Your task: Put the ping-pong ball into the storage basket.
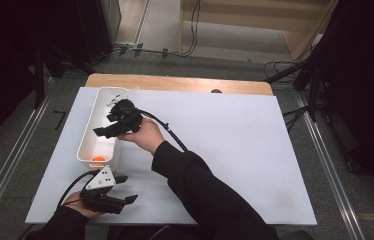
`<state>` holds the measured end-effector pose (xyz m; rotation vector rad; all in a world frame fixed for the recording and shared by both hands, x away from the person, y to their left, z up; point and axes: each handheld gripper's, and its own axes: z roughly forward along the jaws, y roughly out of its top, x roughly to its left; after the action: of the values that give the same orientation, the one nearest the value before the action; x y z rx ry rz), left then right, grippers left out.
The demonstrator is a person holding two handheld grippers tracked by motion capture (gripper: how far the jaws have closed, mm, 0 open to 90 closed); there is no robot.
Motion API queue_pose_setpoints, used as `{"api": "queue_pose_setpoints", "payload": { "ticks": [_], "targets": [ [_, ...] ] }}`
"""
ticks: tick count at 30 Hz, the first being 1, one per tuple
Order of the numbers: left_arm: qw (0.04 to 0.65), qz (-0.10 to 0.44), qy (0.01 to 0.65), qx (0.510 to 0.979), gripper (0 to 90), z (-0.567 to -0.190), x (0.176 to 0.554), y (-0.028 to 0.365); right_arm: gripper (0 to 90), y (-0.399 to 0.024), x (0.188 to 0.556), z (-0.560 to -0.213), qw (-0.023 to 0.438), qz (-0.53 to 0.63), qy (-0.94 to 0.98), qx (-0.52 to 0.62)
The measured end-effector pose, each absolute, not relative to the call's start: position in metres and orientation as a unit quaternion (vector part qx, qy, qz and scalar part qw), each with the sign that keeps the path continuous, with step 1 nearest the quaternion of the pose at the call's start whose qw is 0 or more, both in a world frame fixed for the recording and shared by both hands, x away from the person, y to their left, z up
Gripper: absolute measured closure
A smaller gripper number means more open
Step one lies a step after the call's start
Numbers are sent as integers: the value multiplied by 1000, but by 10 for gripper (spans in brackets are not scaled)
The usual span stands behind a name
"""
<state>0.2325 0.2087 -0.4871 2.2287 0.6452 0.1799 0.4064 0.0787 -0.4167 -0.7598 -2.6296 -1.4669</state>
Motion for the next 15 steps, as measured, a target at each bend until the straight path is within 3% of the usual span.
{"api": "queue_pose_setpoints", "payload": {
  "ticks": [4, 15],
  "targets": [
    [396, 72, 254, 880, 279, -487, 232, 208, 247, 69, 406, -413, 34, -473, -843, -254],
    [393, 71, 253, 881, 279, -488, 233, 207, 247, 38, 398, -407, 21, -467, -846, -257]
  ]
}}
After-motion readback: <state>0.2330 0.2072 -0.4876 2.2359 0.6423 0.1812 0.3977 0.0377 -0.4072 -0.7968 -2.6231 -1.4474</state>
